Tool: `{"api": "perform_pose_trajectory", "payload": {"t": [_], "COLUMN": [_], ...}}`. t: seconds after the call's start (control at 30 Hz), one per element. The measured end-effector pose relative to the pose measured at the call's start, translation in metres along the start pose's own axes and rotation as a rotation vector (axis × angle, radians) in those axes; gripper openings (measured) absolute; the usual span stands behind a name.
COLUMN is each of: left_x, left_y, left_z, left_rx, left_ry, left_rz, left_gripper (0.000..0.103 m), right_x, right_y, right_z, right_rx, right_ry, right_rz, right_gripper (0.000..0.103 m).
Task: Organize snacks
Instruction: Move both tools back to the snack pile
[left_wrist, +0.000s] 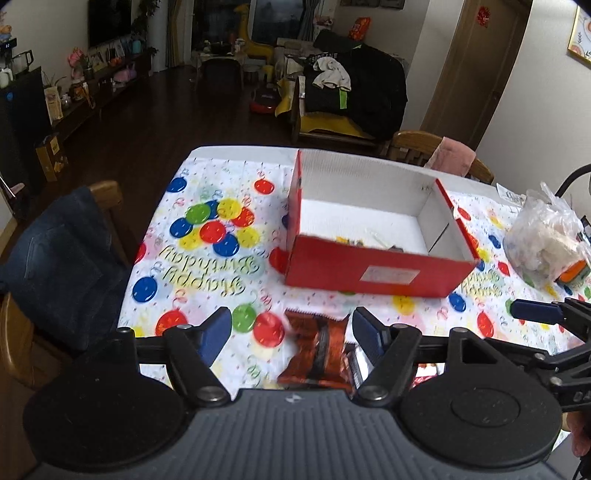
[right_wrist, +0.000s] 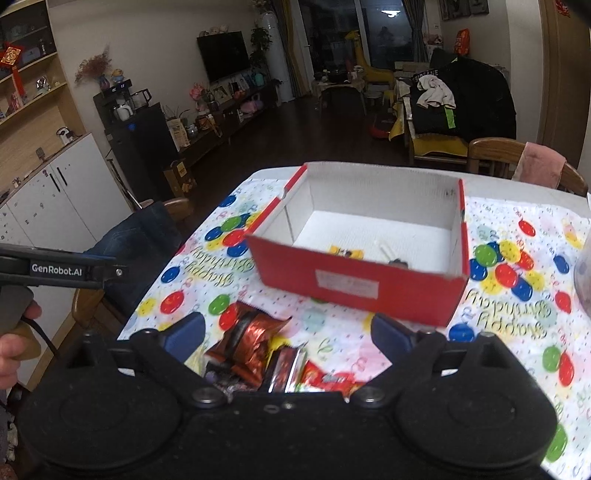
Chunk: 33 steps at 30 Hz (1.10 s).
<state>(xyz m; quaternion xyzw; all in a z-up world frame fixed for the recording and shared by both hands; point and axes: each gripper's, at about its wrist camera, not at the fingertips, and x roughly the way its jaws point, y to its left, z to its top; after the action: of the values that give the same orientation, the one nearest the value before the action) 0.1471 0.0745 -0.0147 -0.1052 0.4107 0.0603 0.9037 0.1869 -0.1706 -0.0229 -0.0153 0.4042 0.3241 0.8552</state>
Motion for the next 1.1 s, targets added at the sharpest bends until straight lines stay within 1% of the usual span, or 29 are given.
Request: {"api": "perform_pose_trajectory", "payload": {"t": [0.1,0.17,0.23,0.37,0.47,0.57,0.63,0.73,0.83,0.9,0.93,1.07,1.1], "left_x": [-0.001,-0.001,0.0,0.005,0.011,0.025,0.038,0.058,0.072,0.078,0.081,0.092,0.095], "left_y": [0.006,0.008,0.011,0.019,0.023,0.025,0.026,0.025,0.025,0.023,0.023,0.019,0.018], "left_z": [-0.011,-0.018,-0.025,-0.038,-0.042,-0.047,-0.052,-0.059,-0.064,-0.067,-0.068,-0.073,-0.074], "left_rx": [0.006,0.025,0.035,0.06,0.107,0.179,0.233,0.296,0.327,0.342,0.352,0.393,0.401], "left_ry": [0.002,0.001,0.005,0.027,0.049,0.1,0.15,0.2,0.223,0.237,0.244,0.283,0.293], "left_rz": [0.008,0.016,0.009,-0.009,-0.041,-0.089,-0.114,-0.088,-0.066,-0.067,-0.069,-0.083,-0.087], "left_gripper": [0.08,0.081,0.081,0.081,0.081,0.081,0.081,0.081,0.081,0.081,0.081,0.081,0.081], "right_x": [-0.002,-0.001,0.0,0.009,0.018,0.022,0.023,0.028,0.038,0.046,0.05,0.062,0.063], "right_y": [0.009,0.015,0.022,0.04,0.054,0.066,0.072,0.08,0.088,0.092,0.095,0.105,0.107], "right_z": [-0.015,-0.022,-0.033,-0.059,-0.077,-0.09,-0.096,-0.108,-0.125,-0.137,-0.143,-0.158,-0.161], "right_rx": [-0.002,-0.004,-0.007,-0.057,-0.106,-0.144,-0.162,-0.181,-0.191,-0.194,-0.195,-0.216,-0.224], "right_ry": [-0.002,0.003,0.014,0.065,0.117,0.146,0.166,0.204,0.253,0.285,0.302,0.354,0.359], "right_rz": [0.01,0.018,0.024,0.056,0.075,0.078,0.093,0.108,0.12,0.117,0.12,0.131,0.132], "right_gripper": [0.103,0.103,0.103,0.103,0.103,0.103,0.103,0.103,0.102,0.097,0.096,0.083,0.081]}}
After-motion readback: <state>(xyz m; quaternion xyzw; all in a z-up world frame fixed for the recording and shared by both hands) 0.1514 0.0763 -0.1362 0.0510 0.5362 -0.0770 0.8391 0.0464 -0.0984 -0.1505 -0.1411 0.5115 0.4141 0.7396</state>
